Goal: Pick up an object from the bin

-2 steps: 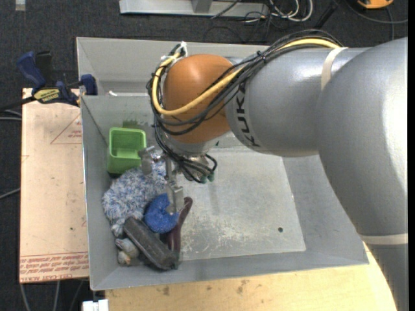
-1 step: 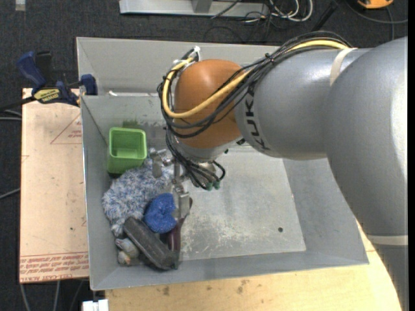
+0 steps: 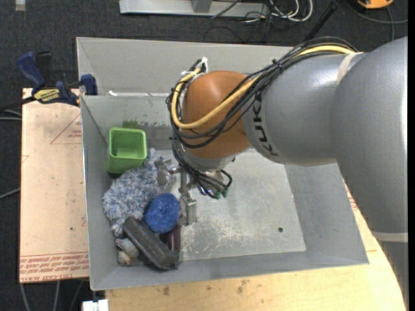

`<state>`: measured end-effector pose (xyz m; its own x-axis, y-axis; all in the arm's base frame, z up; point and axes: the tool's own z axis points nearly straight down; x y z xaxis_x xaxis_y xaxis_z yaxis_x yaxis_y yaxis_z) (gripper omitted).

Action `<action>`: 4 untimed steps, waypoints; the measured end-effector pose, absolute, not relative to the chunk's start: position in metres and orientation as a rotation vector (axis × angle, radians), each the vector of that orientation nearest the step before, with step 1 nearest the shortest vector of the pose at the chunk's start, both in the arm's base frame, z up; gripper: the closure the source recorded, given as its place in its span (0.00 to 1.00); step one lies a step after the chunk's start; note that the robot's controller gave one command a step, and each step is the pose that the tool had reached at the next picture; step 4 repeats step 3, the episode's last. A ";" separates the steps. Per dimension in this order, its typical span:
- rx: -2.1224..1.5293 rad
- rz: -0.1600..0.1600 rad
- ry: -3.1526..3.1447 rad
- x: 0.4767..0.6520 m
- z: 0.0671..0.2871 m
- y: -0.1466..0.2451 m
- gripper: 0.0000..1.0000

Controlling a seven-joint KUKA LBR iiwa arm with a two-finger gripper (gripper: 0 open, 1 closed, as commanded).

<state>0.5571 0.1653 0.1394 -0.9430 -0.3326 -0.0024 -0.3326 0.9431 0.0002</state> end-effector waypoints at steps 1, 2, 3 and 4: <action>-0.939 0.001 2.997 0.554 0.121 0.165 0.00; -0.761 0.001 3.048 0.559 0.070 0.182 1.00; -0.760 0.001 3.048 0.559 0.070 0.182 1.00; -0.760 0.001 3.048 0.559 0.070 0.182 1.00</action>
Offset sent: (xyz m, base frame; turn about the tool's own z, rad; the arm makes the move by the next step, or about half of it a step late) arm 0.0016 0.0169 -0.0694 -0.1505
